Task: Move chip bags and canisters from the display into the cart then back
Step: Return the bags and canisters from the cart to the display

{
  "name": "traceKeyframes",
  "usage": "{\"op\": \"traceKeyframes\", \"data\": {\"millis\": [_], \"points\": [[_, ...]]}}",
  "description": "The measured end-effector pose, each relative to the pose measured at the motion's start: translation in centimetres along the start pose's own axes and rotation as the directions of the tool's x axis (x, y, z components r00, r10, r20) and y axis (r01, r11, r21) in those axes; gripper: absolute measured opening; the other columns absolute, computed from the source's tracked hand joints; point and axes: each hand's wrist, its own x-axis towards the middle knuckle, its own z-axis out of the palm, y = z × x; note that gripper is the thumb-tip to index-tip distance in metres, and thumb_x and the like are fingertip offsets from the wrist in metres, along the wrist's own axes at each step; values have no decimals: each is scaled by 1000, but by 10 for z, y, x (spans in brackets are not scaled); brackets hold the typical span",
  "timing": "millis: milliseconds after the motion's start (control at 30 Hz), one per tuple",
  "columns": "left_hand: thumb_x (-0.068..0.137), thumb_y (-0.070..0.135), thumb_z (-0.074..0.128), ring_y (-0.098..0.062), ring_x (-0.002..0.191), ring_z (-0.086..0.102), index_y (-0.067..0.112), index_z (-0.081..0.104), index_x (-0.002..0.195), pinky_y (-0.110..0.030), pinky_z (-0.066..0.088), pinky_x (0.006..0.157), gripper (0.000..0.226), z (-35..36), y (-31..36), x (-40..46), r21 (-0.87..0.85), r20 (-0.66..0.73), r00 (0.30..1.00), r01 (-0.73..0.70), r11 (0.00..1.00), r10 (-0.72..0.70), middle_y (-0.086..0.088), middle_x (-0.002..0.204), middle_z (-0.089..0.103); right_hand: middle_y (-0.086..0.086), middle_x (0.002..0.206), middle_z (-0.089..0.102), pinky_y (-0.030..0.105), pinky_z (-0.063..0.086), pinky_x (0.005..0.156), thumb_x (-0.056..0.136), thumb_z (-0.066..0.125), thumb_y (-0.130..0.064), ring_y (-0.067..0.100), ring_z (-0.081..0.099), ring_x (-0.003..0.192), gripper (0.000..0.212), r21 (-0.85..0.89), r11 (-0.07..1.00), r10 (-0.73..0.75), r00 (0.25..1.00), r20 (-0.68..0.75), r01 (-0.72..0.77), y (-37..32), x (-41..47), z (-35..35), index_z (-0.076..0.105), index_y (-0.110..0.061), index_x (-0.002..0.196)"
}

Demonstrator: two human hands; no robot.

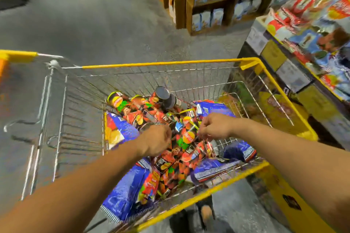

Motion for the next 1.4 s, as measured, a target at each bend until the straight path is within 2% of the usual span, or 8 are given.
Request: {"op": "traceKeyframes", "data": {"millis": [167,267,467,700,833,967,1200,1400], "points": [[93,26,56,-33,120,54,10,51,130,-32,41,96,40,49,-11,20,-28,78,996,45,999,-43,-16,128,57,20,110,67,31,47,76,96,58,-35,30,61,95,34,-259,963,99,991,93,-72,17,36,38,66,-1,97],[92,35,57,-33,127,47,10,37,141,-36,40,104,59,78,-20,32,-99,123,989,89,991,-76,-16,136,48,17,111,63,27,42,69,92,65,-36,27,58,95,34,-184,975,151,980,129,-126,30,49,57,60,-6,106],[86,44,68,-36,142,28,13,11,156,-42,25,117,96,111,-29,40,-134,138,975,193,972,-174,-11,160,24,8,150,41,32,33,111,77,76,-55,27,40,138,90,42,988,137,977,165,-146,53,59,85,36,-15,146],[72,56,71,-32,126,46,26,27,148,-44,39,106,92,111,-28,45,-253,123,963,264,931,-239,-6,140,49,-3,129,52,12,39,84,82,79,-32,5,51,103,74,253,953,116,973,199,-165,59,62,81,38,-12,141],[57,64,70,-23,127,52,29,25,147,-44,43,106,106,103,-32,48,-350,159,938,345,871,-308,0,139,54,0,119,60,33,48,89,72,85,-35,18,58,107,63,455,854,186,964,188,-253,61,70,86,51,-16,121],[61,70,70,-21,120,57,21,31,140,-40,47,101,101,93,-25,48,-328,199,934,348,878,-296,1,135,56,0,112,58,26,40,68,69,86,-35,18,54,104,51,565,791,197,972,128,-234,64,67,94,56,-13,104],[63,89,55,-21,109,63,28,27,147,-39,50,96,107,89,1,48,-446,216,923,384,808,-319,2,125,64,15,118,68,60,44,103,50,81,-26,32,64,109,59,895,384,247,959,137,-227,100,73,67,62,-22,106],[68,67,75,-13,98,64,28,47,122,-31,52,86,72,82,23,61,-539,200,930,366,758,-307,10,111,64,3,111,70,47,49,93,54,79,-35,26,64,104,50,950,280,375,927,22,-136,118,64,50,70,-22,101]]}}
